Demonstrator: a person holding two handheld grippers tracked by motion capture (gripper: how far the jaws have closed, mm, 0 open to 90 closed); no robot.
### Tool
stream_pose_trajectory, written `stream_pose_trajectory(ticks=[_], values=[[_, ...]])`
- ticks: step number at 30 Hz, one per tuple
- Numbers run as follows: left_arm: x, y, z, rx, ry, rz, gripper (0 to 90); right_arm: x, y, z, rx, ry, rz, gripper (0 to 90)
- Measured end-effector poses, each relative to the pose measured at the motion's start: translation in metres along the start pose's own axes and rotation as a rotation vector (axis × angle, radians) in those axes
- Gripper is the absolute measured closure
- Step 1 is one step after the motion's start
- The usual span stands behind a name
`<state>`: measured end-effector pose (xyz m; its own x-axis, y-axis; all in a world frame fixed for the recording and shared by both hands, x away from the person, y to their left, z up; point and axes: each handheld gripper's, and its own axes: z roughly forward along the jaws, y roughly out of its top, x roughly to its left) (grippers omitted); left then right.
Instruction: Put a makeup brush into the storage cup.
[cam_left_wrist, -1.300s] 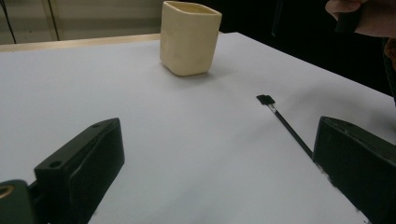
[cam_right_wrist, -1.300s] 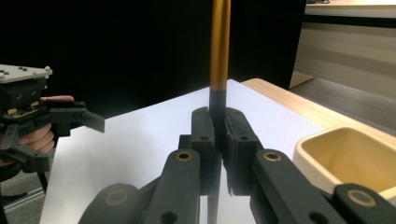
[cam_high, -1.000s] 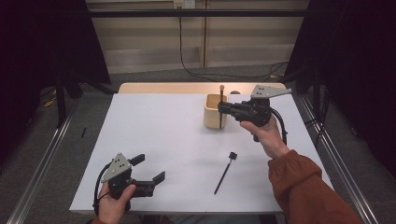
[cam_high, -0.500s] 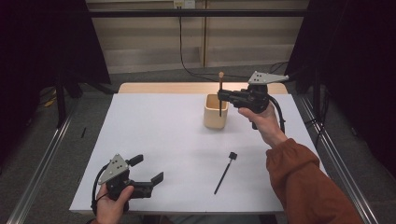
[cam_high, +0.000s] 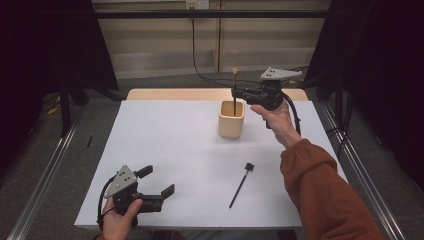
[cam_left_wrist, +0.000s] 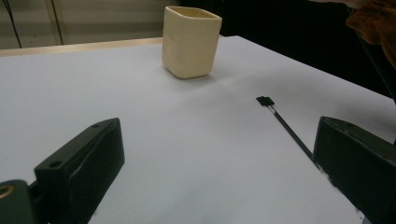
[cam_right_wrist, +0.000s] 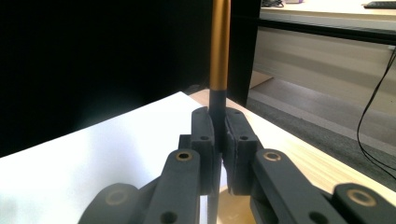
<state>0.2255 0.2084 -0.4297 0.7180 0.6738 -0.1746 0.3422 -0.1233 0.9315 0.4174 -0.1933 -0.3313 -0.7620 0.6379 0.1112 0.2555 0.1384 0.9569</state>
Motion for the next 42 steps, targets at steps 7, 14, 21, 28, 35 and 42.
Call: stream_pose_trajectory(ticks=[7, 14, 21, 28, 35, 42], values=[[0.001, 0.0, 0.0, 0.004, 0.001, 0.003, 2.1, -0.014, -0.009, 0.009, 0.007, -0.036, 0.023, 83.5], [0.001, 0.001, 0.0, 0.002, -0.002, 0.003, 2.2, -0.022, -0.011, 0.013, 0.003, -0.054, 0.029, 83.5], [0.001, 0.001, 0.0, -0.003, 0.003, 0.002, 2.2, -0.029, -0.022, 0.017, 0.022, -0.065, 0.05, 83.5], [0.001, 0.001, -0.001, 0.0, 0.005, 0.002, 2.2, -0.029, -0.027, 0.02, 0.039, -0.064, 0.047, 83.4], [0.002, 0.001, -0.001, -0.004, 0.009, 0.002, 2.3, -0.028, -0.033, 0.025, 0.057, -0.063, 0.05, 83.4], [0.002, 0.001, -0.001, -0.004, 0.008, 0.002, 2.3, -0.03, -0.044, 0.027, 0.082, -0.067, 0.053, 83.4]])
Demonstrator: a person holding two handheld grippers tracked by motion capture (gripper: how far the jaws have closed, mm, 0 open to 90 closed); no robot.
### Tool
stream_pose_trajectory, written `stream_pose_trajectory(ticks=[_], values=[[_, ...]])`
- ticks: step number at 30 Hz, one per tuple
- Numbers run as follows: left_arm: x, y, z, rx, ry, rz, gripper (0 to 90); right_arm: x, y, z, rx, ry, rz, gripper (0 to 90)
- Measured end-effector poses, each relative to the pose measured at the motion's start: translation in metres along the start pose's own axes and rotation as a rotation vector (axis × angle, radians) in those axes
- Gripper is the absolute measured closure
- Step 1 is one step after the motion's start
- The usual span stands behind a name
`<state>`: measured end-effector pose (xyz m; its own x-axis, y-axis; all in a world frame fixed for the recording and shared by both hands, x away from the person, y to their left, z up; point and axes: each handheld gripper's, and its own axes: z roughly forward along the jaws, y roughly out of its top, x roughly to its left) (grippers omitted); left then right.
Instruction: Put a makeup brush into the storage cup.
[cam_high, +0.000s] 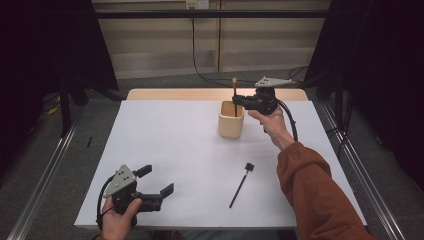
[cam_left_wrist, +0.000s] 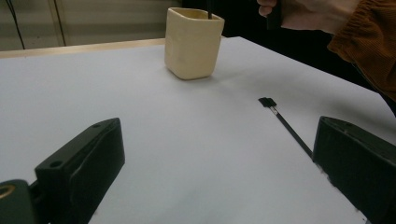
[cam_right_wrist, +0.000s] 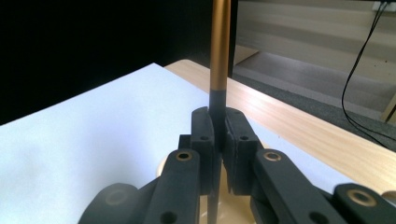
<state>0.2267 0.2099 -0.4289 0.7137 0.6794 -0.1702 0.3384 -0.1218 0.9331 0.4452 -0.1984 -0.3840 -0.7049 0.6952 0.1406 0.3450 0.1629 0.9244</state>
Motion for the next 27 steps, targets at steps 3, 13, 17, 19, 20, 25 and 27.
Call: stream_pose_trajectory(ticks=[3, 13, 17, 19, 20, 25, 27], values=[[0.0, 0.0, 0.001, 0.001, 0.001, -0.004, 2.3, -0.002, -0.004, -0.001, 0.001, -0.001, 0.007, 83.4], [0.001, 0.0, 0.001, -0.003, 0.008, -0.007, 2.3, -0.003, -0.015, 0.005, 0.03, -0.001, 0.012, 83.4], [0.002, 0.0, 0.001, 0.001, 0.01, -0.006, 2.3, -0.004, -0.019, 0.006, 0.031, 0.002, 0.018, 83.4], [0.002, 0.0, 0.001, 0.0, 0.011, -0.009, 2.2, -0.003, -0.021, 0.007, 0.034, 0.006, 0.016, 83.4], [0.002, 0.0, 0.001, 0.001, 0.011, -0.009, 2.3, -0.003, -0.021, 0.007, 0.034, 0.007, 0.018, 83.4], [0.002, 0.0, 0.001, 0.002, 0.012, -0.01, 2.3, -0.002, -0.023, 0.008, 0.033, 0.01, 0.021, 83.3], [0.002, 0.0, 0.001, 0.0, 0.01, -0.009, 2.3, -0.002, -0.022, 0.008, 0.031, 0.013, 0.018, 83.3]])
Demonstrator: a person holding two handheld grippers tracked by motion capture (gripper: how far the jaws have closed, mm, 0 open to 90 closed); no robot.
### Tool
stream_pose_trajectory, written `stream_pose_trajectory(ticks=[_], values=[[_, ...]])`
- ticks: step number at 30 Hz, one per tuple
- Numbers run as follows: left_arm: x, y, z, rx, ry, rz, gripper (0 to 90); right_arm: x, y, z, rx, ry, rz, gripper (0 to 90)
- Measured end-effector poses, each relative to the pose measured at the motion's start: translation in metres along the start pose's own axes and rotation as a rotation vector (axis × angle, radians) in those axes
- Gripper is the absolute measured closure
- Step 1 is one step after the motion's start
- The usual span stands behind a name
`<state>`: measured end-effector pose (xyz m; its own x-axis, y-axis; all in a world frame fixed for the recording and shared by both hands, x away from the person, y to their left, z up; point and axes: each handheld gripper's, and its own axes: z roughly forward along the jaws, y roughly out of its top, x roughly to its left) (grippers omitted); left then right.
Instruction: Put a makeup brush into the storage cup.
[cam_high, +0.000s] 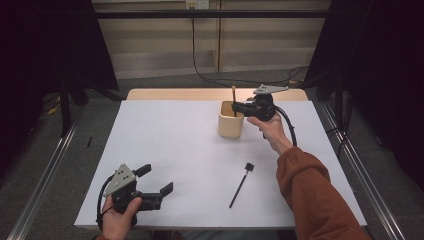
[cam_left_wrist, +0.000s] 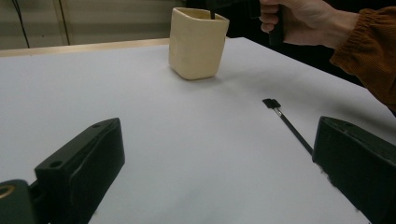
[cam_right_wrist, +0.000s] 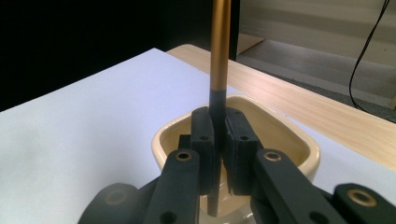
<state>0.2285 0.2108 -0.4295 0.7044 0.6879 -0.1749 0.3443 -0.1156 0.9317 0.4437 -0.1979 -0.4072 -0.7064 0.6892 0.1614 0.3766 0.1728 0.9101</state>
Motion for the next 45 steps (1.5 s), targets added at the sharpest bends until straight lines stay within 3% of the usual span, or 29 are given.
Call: stream_pose_trajectory(ticks=[16, 20, 27, 33, 40, 45], values=[[0.0, 0.0, 0.001, 0.006, -0.006, 0.0, 2.3, 0.0, -0.001, 0.0, -0.011, 0.021, 0.009, 77.4], [0.0, 0.0, 0.001, 0.007, -0.005, 0.001, 2.3, 0.0, -0.002, -0.002, -0.012, 0.023, 0.009, 69.5], [0.001, 0.0, 0.001, 0.002, -0.006, -0.002, 2.3, 0.0, -0.005, -0.007, -0.028, 0.031, 0.012, 43.5], [0.001, 0.0, 0.002, 0.003, -0.006, -0.003, 2.2, 0.005, -0.006, -0.01, -0.029, 0.025, -0.012, 25.2], [0.002, 0.0, 0.002, 0.005, -0.005, 0.001, 2.3, 0.007, -0.005, -0.018, -0.05, 0.019, -0.001, 12.3], [0.002, 0.0, 0.001, 0.004, -0.002, -0.001, 2.3, 0.01, -0.008, -0.024, -0.055, 0.022, -0.005, 9.2]])
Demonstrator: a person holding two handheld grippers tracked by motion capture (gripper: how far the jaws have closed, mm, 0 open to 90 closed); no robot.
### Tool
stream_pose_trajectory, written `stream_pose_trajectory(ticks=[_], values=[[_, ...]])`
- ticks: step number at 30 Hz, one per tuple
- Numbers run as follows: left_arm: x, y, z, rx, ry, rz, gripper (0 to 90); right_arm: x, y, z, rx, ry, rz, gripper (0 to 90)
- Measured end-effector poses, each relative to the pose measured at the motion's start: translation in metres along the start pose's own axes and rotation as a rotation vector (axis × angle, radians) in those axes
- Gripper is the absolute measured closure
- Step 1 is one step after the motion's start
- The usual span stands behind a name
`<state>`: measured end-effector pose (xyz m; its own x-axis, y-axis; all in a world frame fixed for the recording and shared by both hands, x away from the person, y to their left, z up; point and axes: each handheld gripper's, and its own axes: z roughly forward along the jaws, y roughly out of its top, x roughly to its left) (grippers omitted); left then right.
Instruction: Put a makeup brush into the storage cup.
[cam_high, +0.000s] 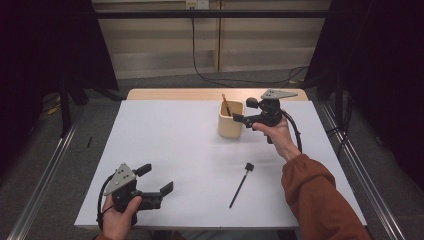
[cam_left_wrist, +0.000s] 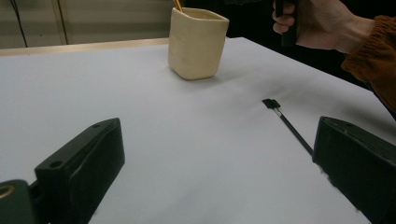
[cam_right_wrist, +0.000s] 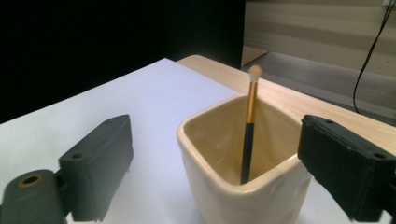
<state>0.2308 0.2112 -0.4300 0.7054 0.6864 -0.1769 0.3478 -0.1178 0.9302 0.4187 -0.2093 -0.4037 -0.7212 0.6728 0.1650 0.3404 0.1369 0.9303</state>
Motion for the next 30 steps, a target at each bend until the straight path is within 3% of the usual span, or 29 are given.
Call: stream_pose_trajectory(ticks=[7, 14, 26, 30], values=[[0.001, 0.0, 0.001, -0.001, 0.0, -0.003, 2.3, 0.004, -0.004, -0.01, -0.011, 0.008, 0.001, 2.3], [0.004, 0.0, 0.0, -0.003, 0.008, -0.015, 2.3, 0.012, -0.01, -0.021, -0.03, 0.017, 0.011, 1.1], [0.006, 0.003, -0.002, -0.001, 0.009, 0.004, 2.3, 0.022, -0.022, -0.052, -0.043, -0.016, 0.015, 3.4], [0.006, 0.004, -0.003, -0.006, 0.01, 0.007, 2.3, 0.03, -0.028, -0.059, -0.039, -0.043, -0.007, 3.9]])
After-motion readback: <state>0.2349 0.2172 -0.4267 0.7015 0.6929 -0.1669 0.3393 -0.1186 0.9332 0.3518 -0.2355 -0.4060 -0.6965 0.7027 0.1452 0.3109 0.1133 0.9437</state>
